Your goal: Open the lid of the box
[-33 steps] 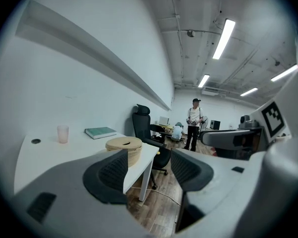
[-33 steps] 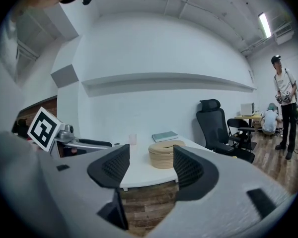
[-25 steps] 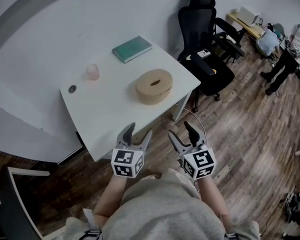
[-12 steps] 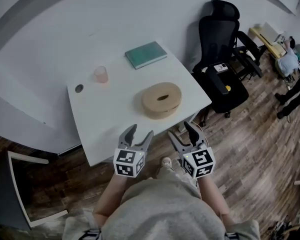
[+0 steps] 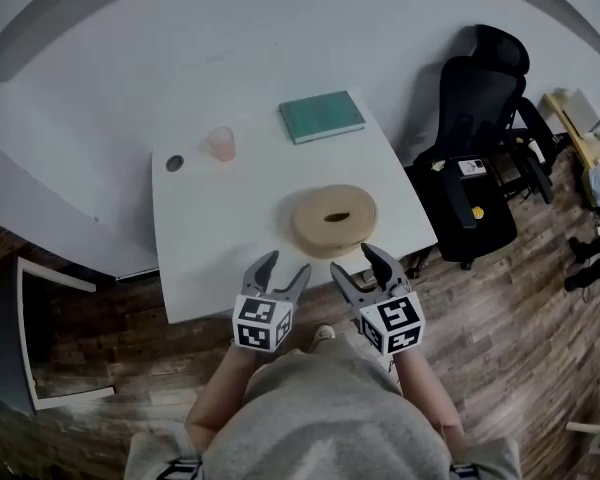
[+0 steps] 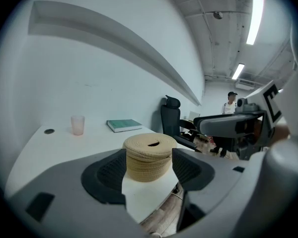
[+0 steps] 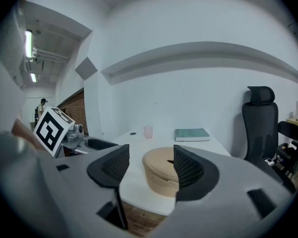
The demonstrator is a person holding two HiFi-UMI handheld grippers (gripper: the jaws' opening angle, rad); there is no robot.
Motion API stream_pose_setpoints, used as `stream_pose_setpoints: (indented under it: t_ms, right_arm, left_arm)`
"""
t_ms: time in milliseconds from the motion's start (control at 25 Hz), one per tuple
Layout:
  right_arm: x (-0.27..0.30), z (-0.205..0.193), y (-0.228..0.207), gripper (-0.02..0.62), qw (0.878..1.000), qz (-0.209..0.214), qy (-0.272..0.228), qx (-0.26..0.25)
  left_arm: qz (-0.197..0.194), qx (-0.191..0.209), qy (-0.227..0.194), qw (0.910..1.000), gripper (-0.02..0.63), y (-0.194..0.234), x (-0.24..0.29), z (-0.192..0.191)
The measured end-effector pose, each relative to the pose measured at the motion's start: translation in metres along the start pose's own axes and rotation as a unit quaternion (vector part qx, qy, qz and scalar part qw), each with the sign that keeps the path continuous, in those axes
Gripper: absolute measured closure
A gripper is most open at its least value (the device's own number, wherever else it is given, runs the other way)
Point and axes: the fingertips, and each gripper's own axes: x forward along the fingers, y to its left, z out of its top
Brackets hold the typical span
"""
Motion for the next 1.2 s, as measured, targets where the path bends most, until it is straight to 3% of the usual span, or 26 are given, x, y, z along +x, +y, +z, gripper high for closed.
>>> stream_pose_setpoints:
  t_ms: [280, 600, 1200]
  right_arm:
    - [0.033, -0.008, -0.006, 0.327, 0.996, 0.066, 0.042, -0.031]
    - [0.064, -0.023, -0.014, 0.328, 0.989, 0.101, 0.071, -0.08]
    - [0.093, -0.063, -0.021, 0.334, 0.961, 0.149, 0.153, -0.178]
  left_arm:
    - [0.026, -0.022, 0.01, 0.9994, 0.341, 0.008, 0.025, -0.01]
    - [0.034, -0.057, 0.032, 0.9972, 0.334, 0.017, 0.046, -0.037]
    - [0.025, -0.043, 0.089, 0.9948, 0.322, 0.017, 0.096, -0.078]
